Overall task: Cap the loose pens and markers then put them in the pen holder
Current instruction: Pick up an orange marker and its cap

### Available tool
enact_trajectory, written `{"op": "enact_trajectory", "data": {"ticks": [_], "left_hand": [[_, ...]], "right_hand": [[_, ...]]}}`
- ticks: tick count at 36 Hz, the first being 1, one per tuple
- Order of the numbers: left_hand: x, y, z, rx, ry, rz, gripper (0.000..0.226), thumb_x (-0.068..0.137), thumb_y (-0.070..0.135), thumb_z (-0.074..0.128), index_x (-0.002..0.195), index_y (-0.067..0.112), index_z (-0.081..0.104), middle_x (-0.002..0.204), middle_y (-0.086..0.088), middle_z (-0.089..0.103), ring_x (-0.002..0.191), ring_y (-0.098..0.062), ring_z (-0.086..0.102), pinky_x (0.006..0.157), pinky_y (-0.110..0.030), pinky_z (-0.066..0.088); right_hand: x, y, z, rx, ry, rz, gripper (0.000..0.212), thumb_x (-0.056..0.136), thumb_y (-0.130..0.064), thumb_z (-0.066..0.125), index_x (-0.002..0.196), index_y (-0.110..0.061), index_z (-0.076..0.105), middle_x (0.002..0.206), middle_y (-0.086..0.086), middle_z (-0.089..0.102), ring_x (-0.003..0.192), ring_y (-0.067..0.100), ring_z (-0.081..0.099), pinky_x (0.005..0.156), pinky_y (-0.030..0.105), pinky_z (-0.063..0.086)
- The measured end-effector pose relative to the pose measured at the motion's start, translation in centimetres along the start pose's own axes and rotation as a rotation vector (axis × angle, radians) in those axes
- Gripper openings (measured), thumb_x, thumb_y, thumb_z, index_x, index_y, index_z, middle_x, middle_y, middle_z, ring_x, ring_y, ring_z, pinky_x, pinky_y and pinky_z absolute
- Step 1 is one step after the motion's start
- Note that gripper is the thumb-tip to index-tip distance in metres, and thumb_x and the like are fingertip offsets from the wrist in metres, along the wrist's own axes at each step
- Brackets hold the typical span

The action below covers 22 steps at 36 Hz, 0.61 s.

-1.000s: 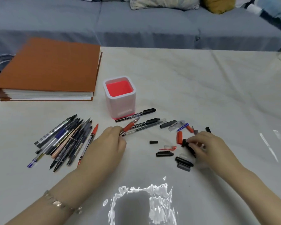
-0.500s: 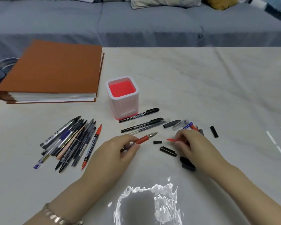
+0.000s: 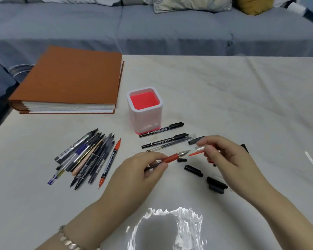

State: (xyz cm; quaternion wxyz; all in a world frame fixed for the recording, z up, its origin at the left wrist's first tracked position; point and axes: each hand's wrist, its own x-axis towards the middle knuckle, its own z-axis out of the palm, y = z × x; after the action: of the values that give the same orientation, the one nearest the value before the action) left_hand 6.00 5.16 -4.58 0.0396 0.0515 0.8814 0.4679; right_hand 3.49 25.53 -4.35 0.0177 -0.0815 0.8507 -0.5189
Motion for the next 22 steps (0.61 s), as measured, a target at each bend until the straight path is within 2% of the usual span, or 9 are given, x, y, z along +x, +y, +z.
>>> {"op": "enact_trajectory", "data": {"ticks": [3, 5, 7, 10, 12, 14, 17, 20, 22], "left_hand": [[-0.2, 0.1, 0.0, 0.015, 0.002, 0.023, 0.024, 0.083, 0.029, 0.059, 0.076, 0.052, 0.058, 0.084, 0.021, 0.062, 0.08, 0.002, 0.054, 0.063, -0.007, 0.038], [-0.2, 0.3, -0.1, 0.025, -0.006, 0.041, 0.023, 0.083, 0.031, 0.058, 0.076, 0.053, 0.057, 0.095, 0.028, 0.057, 0.08, 0.0, 0.053, 0.062, -0.008, 0.037], [-0.3, 0.3, 0.0, 0.038, -0.021, 0.073, 0.023, 0.084, 0.031, 0.057, 0.078, 0.053, 0.057, 0.096, 0.03, 0.054, 0.081, 0.003, 0.052, 0.063, -0.006, 0.035], [-0.2, 0.2, 0.1, 0.067, -0.029, 0.129, 0.011, 0.086, 0.037, 0.054, 0.09, 0.042, 0.064, 0.083, 0.027, 0.057, 0.078, 0.003, 0.052, 0.065, -0.007, 0.034], [-0.2, -0.4, 0.1, 0.12, -0.003, 0.2, 0.024, 0.084, 0.046, 0.046, 0.097, 0.035, 0.062, 0.074, 0.02, 0.056, 0.074, 0.001, 0.051, 0.064, -0.009, 0.035], [-0.2, -0.8, -0.2, 0.203, 0.022, 0.285, 0.026, 0.084, 0.044, 0.042, 0.098, 0.032, 0.061, 0.074, 0.012, 0.055, 0.07, -0.002, 0.05, 0.061, -0.013, 0.037], [-0.1, -0.9, -0.7, 0.273, 0.04, 0.352, 0.022, 0.086, 0.039, 0.043, 0.097, 0.031, 0.061, 0.068, 0.008, 0.056, 0.066, -0.005, 0.05, 0.057, -0.018, 0.039], [0.2, -0.3, -1.0, 0.193, -0.041, 0.278, 0.025, 0.082, 0.044, 0.043, 0.097, 0.032, 0.06, 0.069, 0.009, 0.054, 0.066, -0.006, 0.05, 0.058, -0.018, 0.038], [0.5, 0.1, -1.4, 0.05, -0.163, 0.133, 0.021, 0.079, 0.043, 0.046, 0.089, 0.031, 0.062, 0.06, 0.01, 0.05, 0.059, -0.006, 0.046, 0.058, -0.022, 0.037]], "right_hand": [[0.0, -0.3, 0.2, -0.037, -0.018, -0.025, 0.02, 0.088, -0.028, 0.048, 0.088, -0.043, 0.06, 0.086, -0.024, 0.062, 0.078, 0.011, 0.055, 0.078, 0.027, 0.044], [-0.1, -0.5, 0.4, -0.038, -0.034, -0.047, 0.019, 0.085, -0.03, 0.047, 0.089, -0.044, 0.06, 0.088, -0.026, 0.062, 0.079, 0.009, 0.056, 0.074, 0.018, 0.043], [-0.3, -0.9, 0.8, -0.006, -0.06, -0.067, 0.018, 0.088, -0.026, 0.051, 0.086, -0.04, 0.063, 0.087, -0.028, 0.062, 0.081, 0.002, 0.057, 0.07, 0.01, 0.042], [-0.7, -1.1, 1.4, 0.074, -0.07, -0.073, 0.022, 0.089, -0.018, 0.053, 0.083, -0.035, 0.065, 0.079, -0.026, 0.063, 0.074, -0.001, 0.058, 0.066, 0.005, 0.041], [-0.8, -1.1, 1.6, 0.1, -0.055, -0.087, 0.015, 0.082, -0.028, 0.053, 0.083, -0.034, 0.067, 0.082, -0.021, 0.065, 0.072, 0.002, 0.059, 0.066, 0.007, 0.043], [-1.0, -0.9, 1.6, 0.113, -0.052, -0.121, 0.017, 0.075, -0.04, 0.053, 0.087, -0.039, 0.064, 0.081, -0.018, 0.066, 0.07, 0.005, 0.06, 0.065, 0.008, 0.043], [-1.3, -0.8, 1.8, 0.114, -0.058, -0.162, 0.023, 0.072, -0.044, 0.048, 0.089, -0.04, 0.064, 0.066, -0.02, 0.063, 0.06, 0.003, 0.058, 0.054, 0.005, 0.039], [-1.1, -1.0, 1.7, 0.048, -0.063, -0.262, 0.019, 0.076, -0.038, 0.049, 0.088, -0.04, 0.064, 0.069, -0.021, 0.062, 0.063, 0.002, 0.058, 0.058, 0.004, 0.039], [-0.8, -1.2, 1.2, -0.048, -0.089, -0.335, 0.019, 0.08, -0.035, 0.05, 0.092, -0.036, 0.064, 0.075, -0.018, 0.062, 0.067, -0.001, 0.058, 0.065, 0.004, 0.039]]}}
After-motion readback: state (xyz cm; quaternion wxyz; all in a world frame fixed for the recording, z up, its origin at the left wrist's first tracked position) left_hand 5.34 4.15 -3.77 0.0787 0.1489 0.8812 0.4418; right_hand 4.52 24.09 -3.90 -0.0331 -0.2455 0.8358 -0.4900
